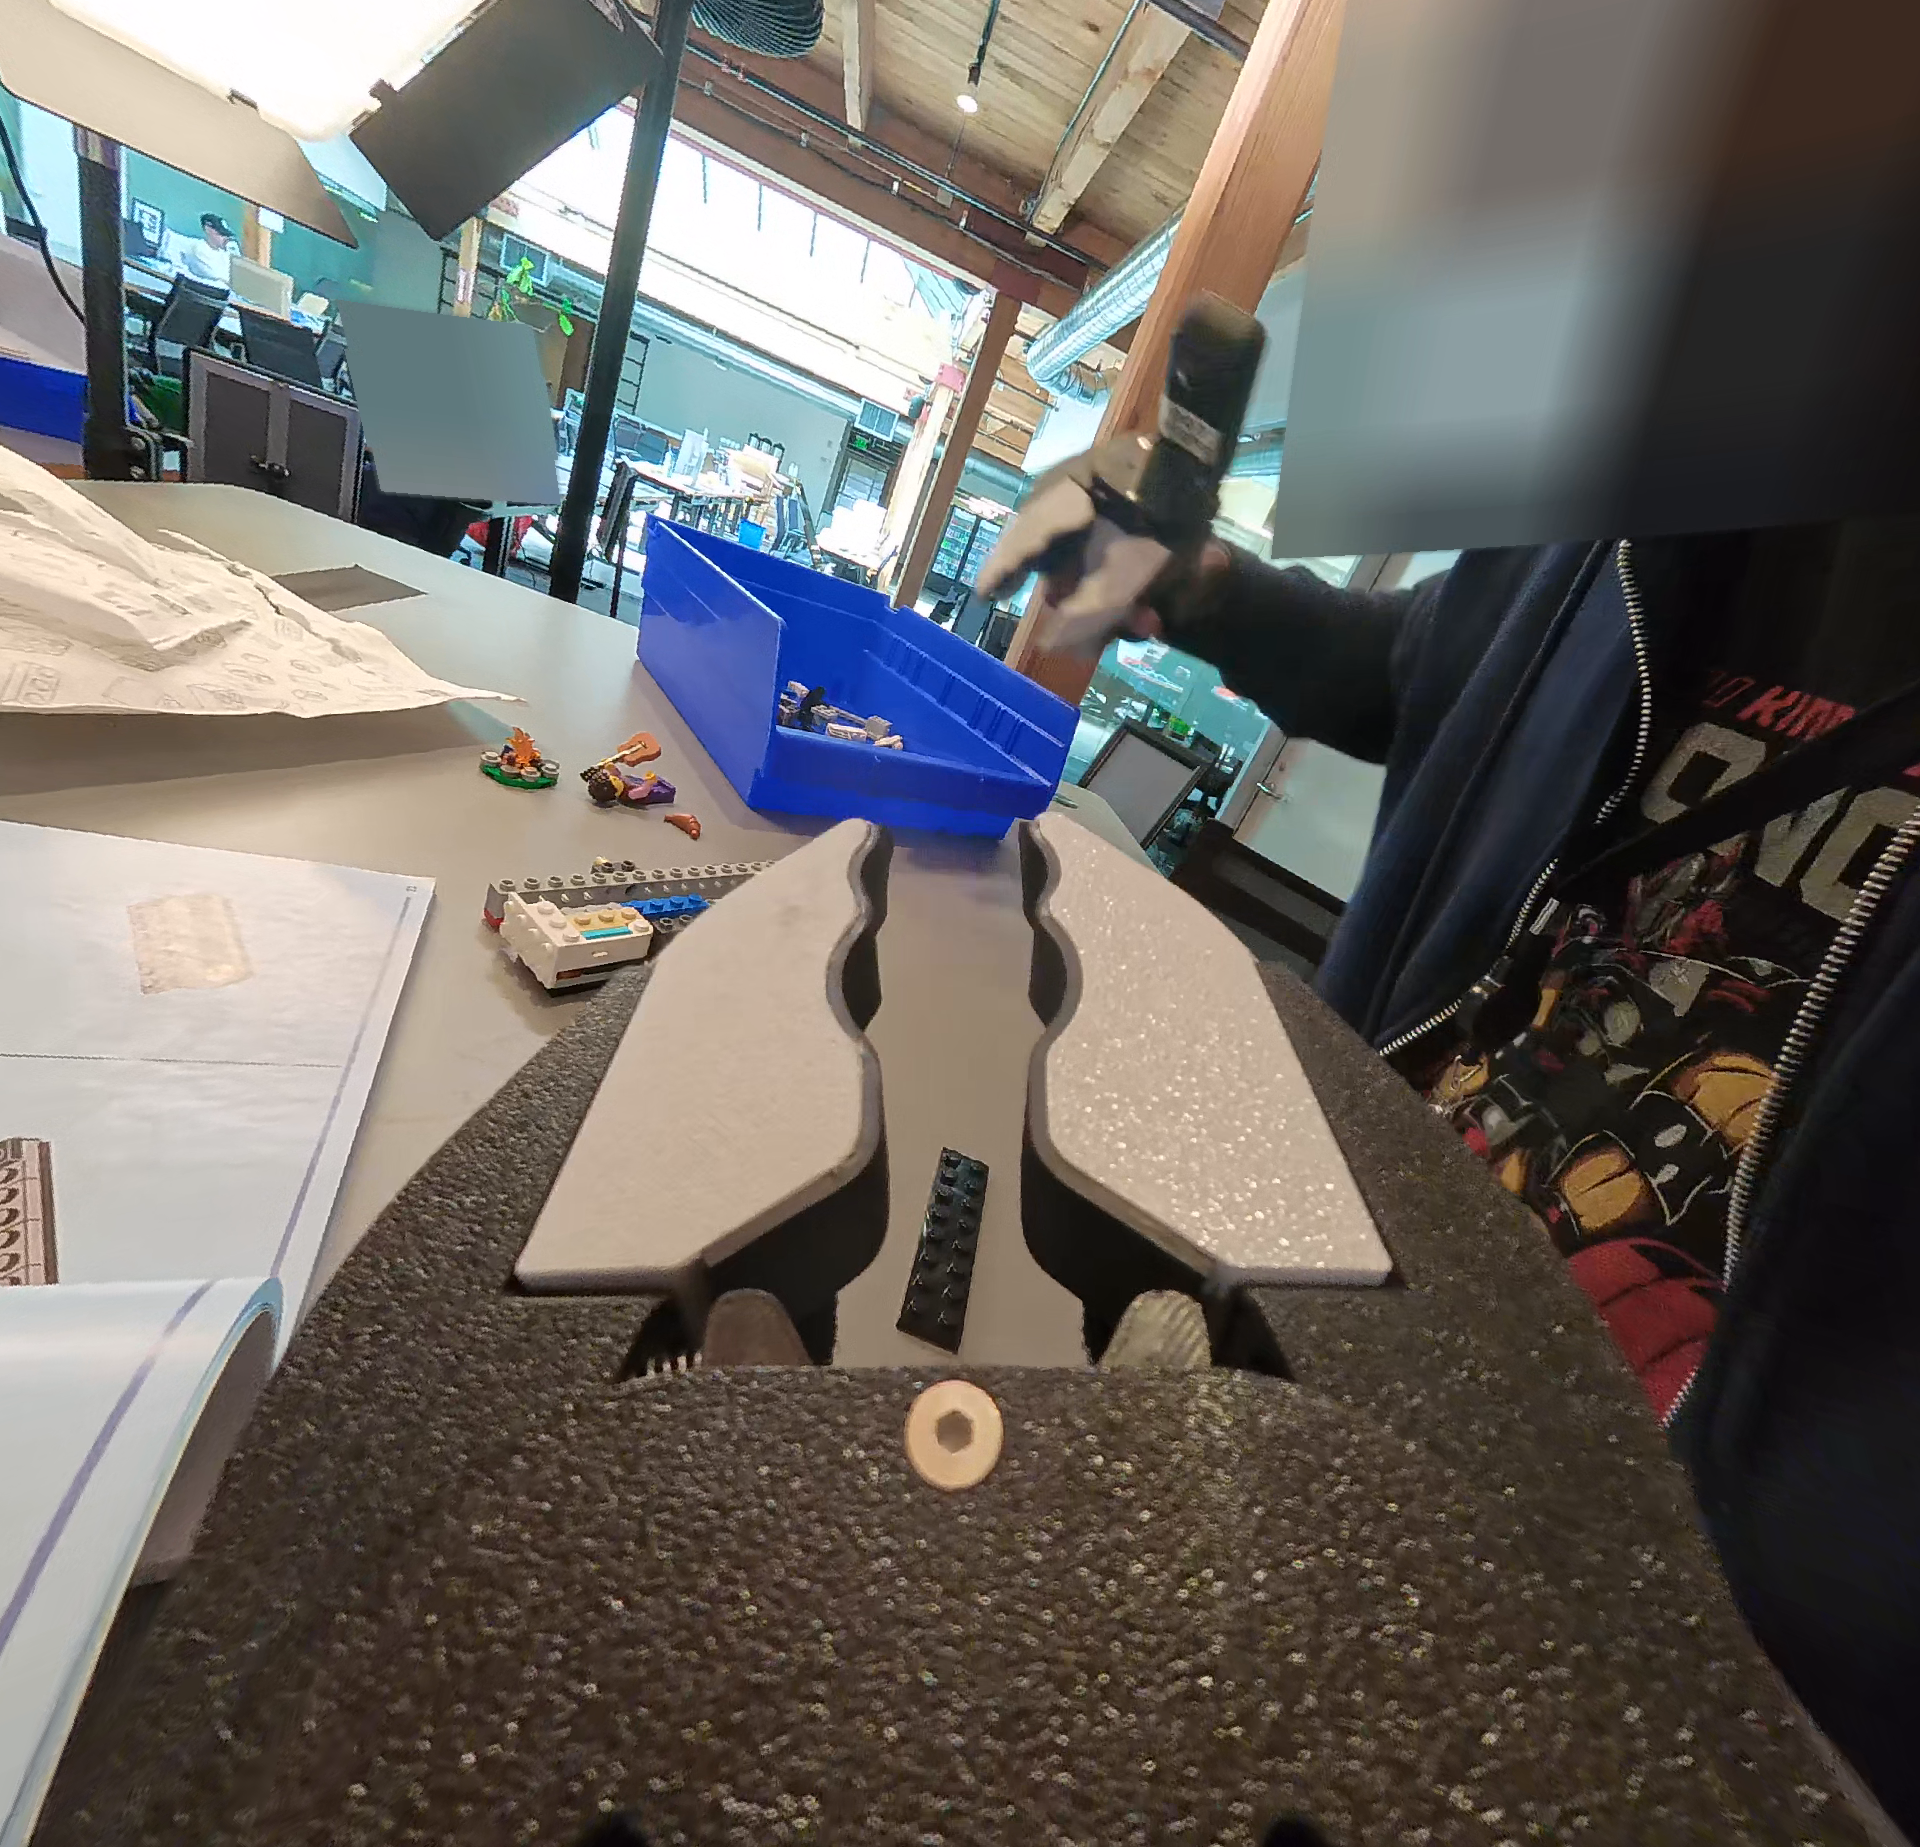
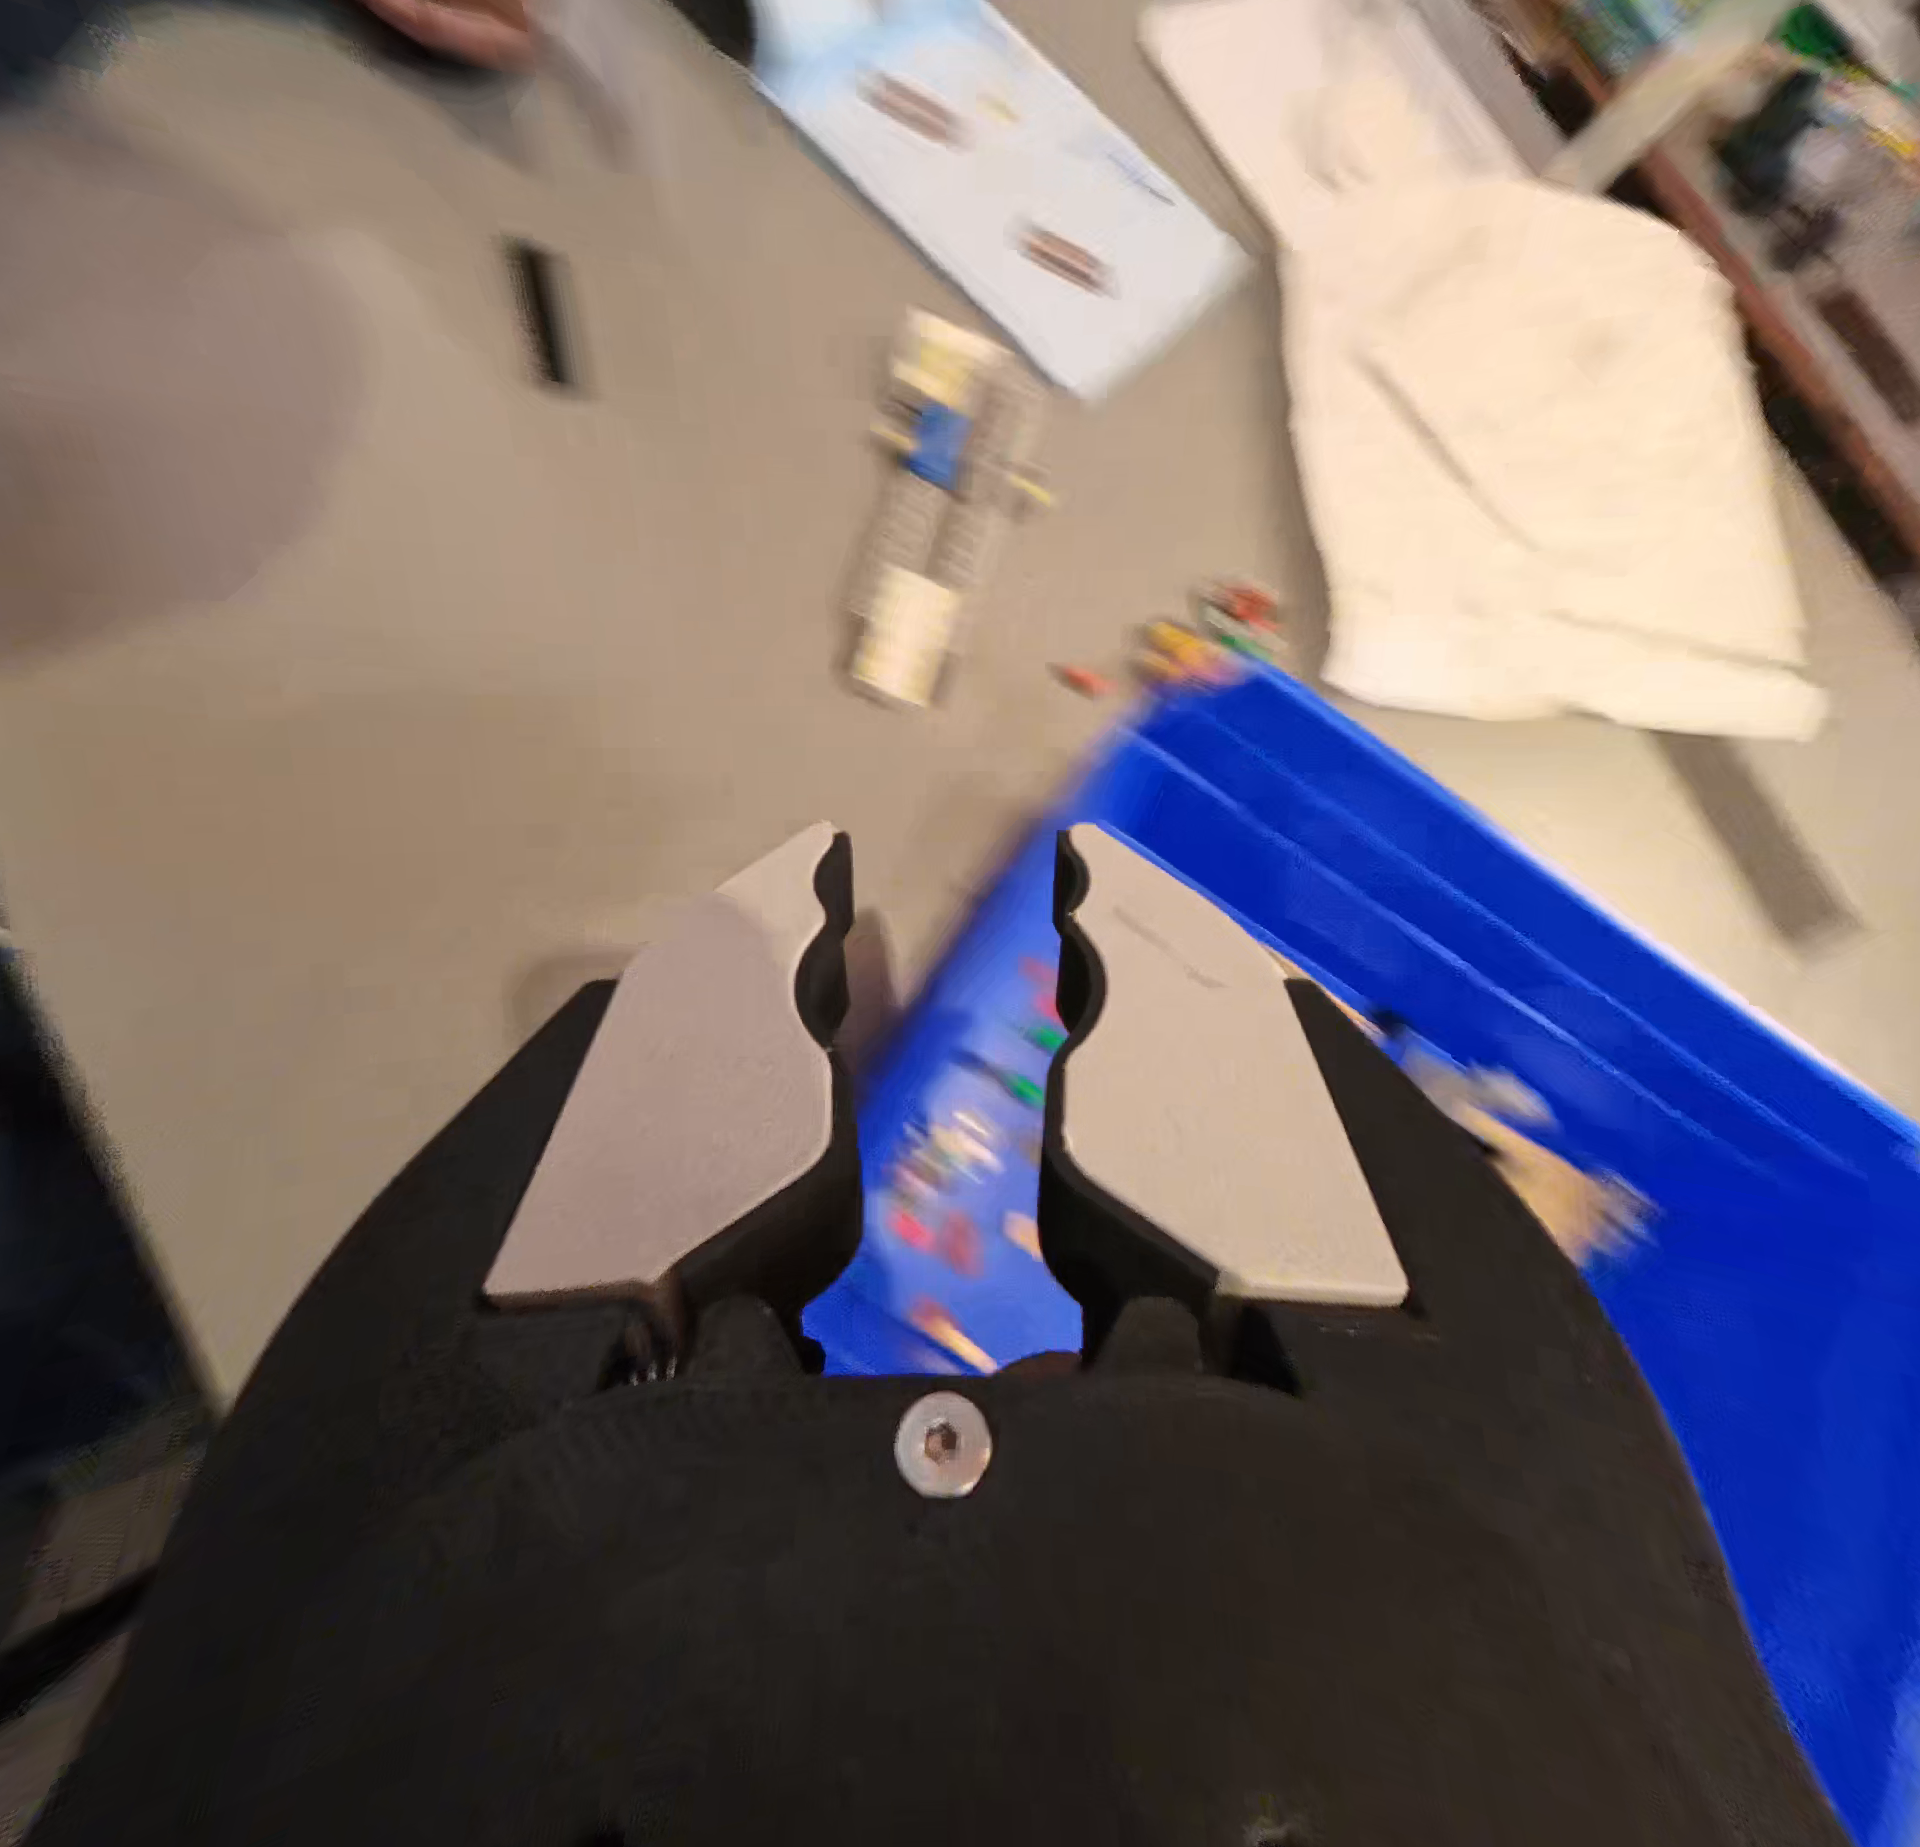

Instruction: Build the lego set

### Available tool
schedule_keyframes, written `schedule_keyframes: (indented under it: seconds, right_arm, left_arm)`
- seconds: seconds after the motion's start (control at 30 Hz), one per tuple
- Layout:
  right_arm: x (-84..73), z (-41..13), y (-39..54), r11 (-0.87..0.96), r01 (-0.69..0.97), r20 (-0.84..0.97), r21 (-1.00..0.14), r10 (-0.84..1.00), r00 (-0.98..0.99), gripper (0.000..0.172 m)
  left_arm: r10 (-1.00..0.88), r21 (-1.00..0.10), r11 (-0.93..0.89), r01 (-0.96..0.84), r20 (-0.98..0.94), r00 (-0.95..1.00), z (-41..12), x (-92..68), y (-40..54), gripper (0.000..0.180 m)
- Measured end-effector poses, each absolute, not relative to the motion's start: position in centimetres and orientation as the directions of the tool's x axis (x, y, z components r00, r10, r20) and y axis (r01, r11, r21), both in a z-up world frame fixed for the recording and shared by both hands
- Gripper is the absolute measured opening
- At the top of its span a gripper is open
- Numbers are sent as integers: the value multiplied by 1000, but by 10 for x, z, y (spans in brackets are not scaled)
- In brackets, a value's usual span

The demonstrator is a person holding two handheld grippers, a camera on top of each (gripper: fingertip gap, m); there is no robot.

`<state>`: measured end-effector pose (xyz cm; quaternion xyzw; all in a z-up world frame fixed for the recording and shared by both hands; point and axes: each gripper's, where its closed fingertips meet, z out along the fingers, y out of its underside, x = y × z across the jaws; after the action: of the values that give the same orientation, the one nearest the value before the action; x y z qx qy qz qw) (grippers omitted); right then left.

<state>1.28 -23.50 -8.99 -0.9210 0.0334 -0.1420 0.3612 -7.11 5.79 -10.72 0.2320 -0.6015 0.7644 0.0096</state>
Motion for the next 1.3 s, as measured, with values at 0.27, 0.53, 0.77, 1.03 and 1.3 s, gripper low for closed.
schedule_keyframes:
  seconds: [0.27,0.53,0.77,1.03,1.3]
  right_arm:
    - [77,-145,-316,-880,-73,256,-470,-215,942,33]
    - [111,-175,-286,-951,74,369,-300,-44,928,26]
    - [150,-221,-270,-973,56,200,-224,10,980,26]
    - [143,-209,-268,-969,37,205,-246,-15,979,17]
    - [53,-130,-178,-840,121,301,-529,-53,952,17]
  left_arm:
    - [-275,-912,-293,-287,368,-888,-106,-70,60,25]
    - [-273,-907,-295,-301,382,-883,-107,-68,60,25]
    - [-274,-906,-303,-297,381,-883,-106,-68,61,25]
    - [-272,-907,-296,-301,382,-883,-107,-68,60,25]
    - [-265,-915,-232,-331,387,-883,-113,-68,50,25]
